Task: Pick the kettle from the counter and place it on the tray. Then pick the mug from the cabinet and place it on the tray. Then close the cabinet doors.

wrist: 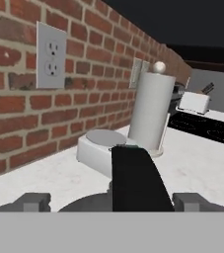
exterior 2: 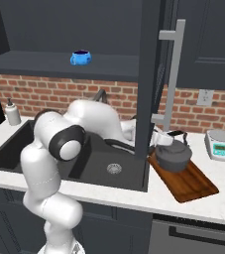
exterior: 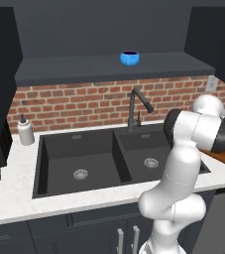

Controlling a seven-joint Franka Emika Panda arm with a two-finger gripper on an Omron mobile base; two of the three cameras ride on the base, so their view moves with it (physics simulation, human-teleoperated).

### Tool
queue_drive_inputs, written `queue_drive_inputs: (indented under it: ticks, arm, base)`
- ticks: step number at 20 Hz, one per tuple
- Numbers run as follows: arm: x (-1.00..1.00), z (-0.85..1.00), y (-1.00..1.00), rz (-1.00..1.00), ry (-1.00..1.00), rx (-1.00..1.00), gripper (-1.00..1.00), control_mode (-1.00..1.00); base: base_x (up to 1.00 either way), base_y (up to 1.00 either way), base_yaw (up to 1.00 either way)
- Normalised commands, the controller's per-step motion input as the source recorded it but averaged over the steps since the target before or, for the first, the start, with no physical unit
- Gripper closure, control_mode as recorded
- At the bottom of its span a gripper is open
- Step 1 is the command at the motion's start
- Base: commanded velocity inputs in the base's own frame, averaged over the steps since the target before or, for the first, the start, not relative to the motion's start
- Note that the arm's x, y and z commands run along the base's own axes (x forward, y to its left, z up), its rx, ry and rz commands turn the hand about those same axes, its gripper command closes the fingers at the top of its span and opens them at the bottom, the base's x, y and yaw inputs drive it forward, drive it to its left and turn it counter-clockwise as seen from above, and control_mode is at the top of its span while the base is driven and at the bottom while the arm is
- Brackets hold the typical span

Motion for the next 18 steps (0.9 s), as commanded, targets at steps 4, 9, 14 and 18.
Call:
queue_drive_inputs:
  ticks: [4, 9, 14, 18]
  arm:
    - [-0.28, -0.06, 0.31, 0.0, -0.08, -0.05, -1.0, -1.0]
    - [-0.33, -0.03, 0.24, 0.0, -0.01, -0.01, -1.0, -1.0]
    - [-0.32, 0.0, 0.18, 0.0, 0.0, 0.0, -1.0, -1.0]
    - [-0.31, 0.04, 0.15, 0.0, 0.0, -0.01, -1.0, -1.0]
  base:
    - [0.0, 0.0, 0.0]
    - [0.0, 0.0, 0.0]
    - [0.0, 0.0, 0.0]
    - [0.0, 0.0, 0.0]
